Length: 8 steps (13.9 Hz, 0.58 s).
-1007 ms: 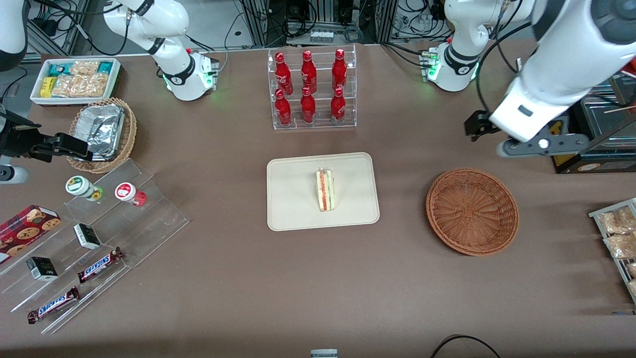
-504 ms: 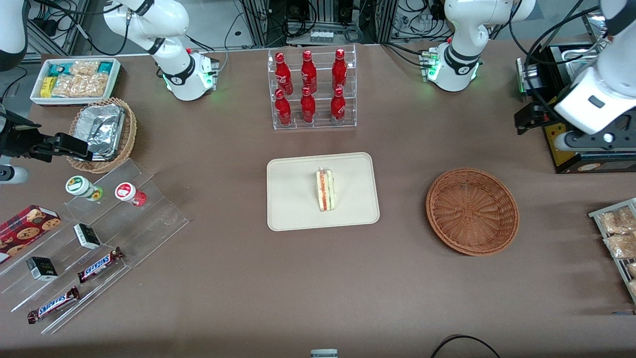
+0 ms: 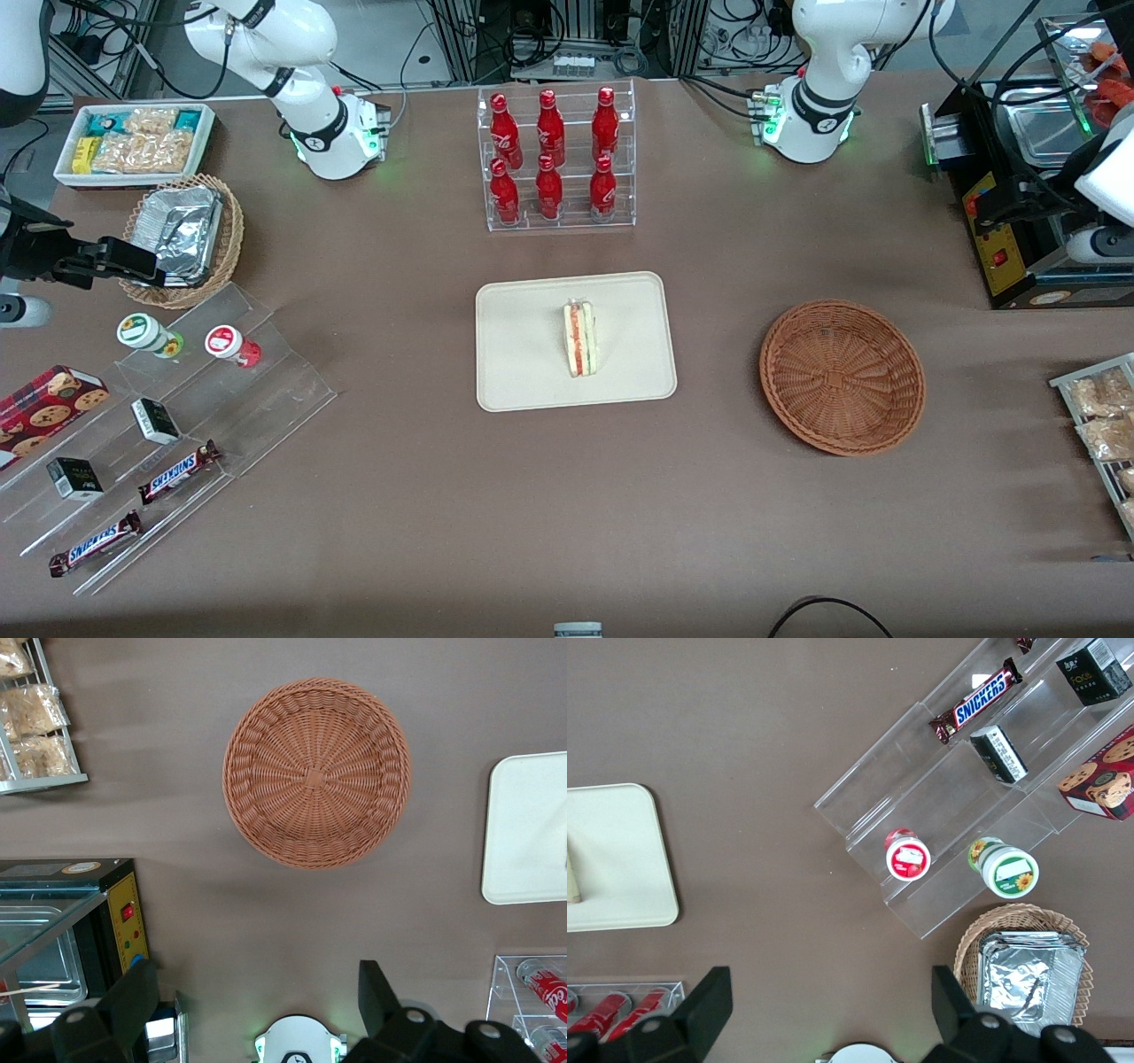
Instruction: Place sandwich from basket to tray
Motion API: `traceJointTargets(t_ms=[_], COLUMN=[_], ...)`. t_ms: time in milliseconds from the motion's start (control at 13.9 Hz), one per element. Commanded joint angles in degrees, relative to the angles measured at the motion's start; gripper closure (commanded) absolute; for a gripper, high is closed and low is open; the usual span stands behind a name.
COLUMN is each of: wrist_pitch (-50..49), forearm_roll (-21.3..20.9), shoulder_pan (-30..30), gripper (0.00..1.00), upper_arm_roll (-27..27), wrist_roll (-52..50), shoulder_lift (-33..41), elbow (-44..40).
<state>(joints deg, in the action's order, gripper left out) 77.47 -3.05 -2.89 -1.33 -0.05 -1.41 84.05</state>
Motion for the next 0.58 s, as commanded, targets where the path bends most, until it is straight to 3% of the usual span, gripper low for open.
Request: traceJointTargets(t_ms=[0, 504], wrist_pitch=[0.3, -0.3], forearm_roll=[1.1, 1.6], shoulder_pan=[-0.5, 1.1], gripper=[0.0, 0.0], upper_arm_roll=[-0.6, 0.3], wrist_roll=[0.4, 0.3], shoulder_lift=[1.1, -1.1], elbow=[1.3, -0.6])
